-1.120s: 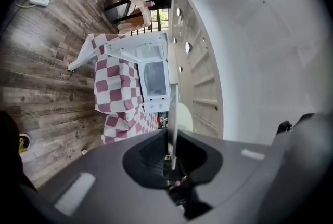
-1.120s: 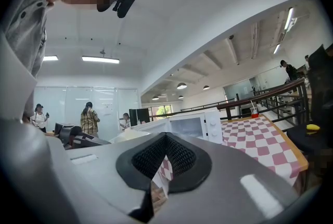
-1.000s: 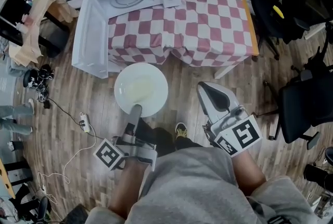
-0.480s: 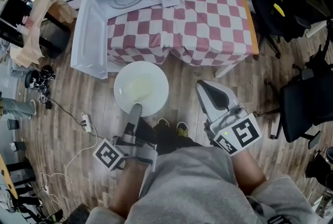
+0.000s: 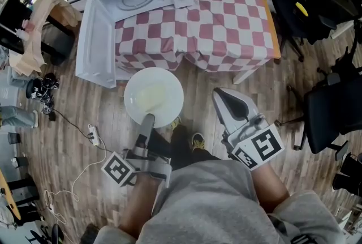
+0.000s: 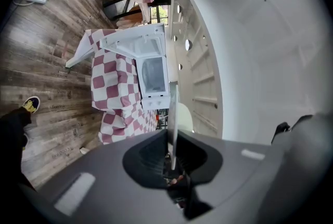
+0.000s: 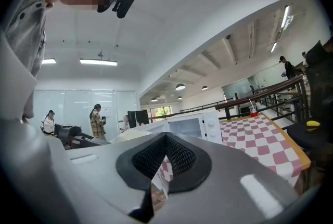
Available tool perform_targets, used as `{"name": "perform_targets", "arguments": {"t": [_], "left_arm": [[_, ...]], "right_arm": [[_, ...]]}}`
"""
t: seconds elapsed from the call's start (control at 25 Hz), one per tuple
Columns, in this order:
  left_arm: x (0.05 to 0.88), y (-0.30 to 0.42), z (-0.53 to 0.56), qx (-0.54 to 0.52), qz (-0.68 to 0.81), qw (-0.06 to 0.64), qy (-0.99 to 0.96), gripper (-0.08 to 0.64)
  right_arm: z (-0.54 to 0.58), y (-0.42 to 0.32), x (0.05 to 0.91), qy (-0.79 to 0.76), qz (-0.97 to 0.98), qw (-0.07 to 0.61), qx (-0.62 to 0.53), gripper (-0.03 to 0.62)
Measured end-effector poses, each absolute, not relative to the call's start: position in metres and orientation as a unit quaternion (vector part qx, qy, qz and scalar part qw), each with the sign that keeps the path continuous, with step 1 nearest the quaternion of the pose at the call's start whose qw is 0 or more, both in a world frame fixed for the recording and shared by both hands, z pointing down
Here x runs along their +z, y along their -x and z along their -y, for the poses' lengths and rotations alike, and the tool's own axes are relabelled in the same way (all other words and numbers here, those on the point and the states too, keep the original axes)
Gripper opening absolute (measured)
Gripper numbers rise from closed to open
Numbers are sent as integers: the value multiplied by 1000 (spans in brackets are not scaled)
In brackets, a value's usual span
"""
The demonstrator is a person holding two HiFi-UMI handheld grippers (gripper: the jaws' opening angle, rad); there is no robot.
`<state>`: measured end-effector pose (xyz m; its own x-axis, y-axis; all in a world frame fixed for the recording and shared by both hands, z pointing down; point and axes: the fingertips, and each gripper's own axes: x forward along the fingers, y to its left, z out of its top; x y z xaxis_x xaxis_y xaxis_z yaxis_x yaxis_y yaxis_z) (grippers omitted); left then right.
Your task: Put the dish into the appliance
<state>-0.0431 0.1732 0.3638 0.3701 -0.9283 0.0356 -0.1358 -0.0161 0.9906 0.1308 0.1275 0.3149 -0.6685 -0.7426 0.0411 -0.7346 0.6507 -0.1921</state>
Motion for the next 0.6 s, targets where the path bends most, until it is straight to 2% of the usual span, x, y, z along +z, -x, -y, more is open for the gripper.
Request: {"name": "perform_targets", "arguments": {"t": [0.6], "left_arm": [[373, 76, -107, -357, 426, 560, -615, 35]], "right_arm": [[-68, -90, 324, 402, -911, -5, -95, -2]]}}
